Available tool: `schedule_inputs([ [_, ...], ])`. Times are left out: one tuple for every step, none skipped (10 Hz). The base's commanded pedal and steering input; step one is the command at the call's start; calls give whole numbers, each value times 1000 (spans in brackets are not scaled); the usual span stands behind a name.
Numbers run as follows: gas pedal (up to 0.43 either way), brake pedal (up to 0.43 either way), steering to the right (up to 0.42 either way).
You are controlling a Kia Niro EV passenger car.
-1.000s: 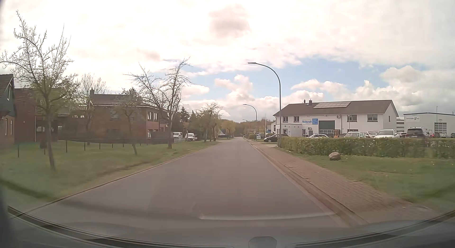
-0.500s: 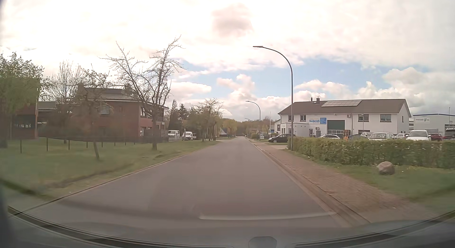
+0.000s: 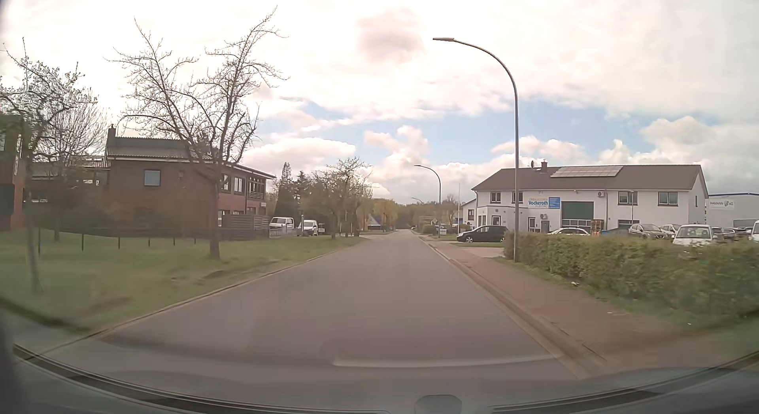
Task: Follow the waypoints while adhering to traffic rules and regulations
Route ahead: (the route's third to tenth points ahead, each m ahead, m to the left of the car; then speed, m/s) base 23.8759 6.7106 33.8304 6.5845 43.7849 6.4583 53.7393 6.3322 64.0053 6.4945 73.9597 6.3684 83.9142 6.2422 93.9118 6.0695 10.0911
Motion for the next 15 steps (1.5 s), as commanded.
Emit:
schedule_inputs([
  [150, 0, -4],
  [157, 0, -4],
  [169, 0, -4],
  [177, 0, -4],
  [177, 0, -4],
  [177, 0, -4],
  [177, 0, 0],
  [177, 0, 4],
  [177, 0, 8],
  [177, 0, 8],
  [177, 0, 8],
  [177, 0, 9],
  [177, 0, 9],
  [177, 0, 9],
  [177, 0, 9],
])
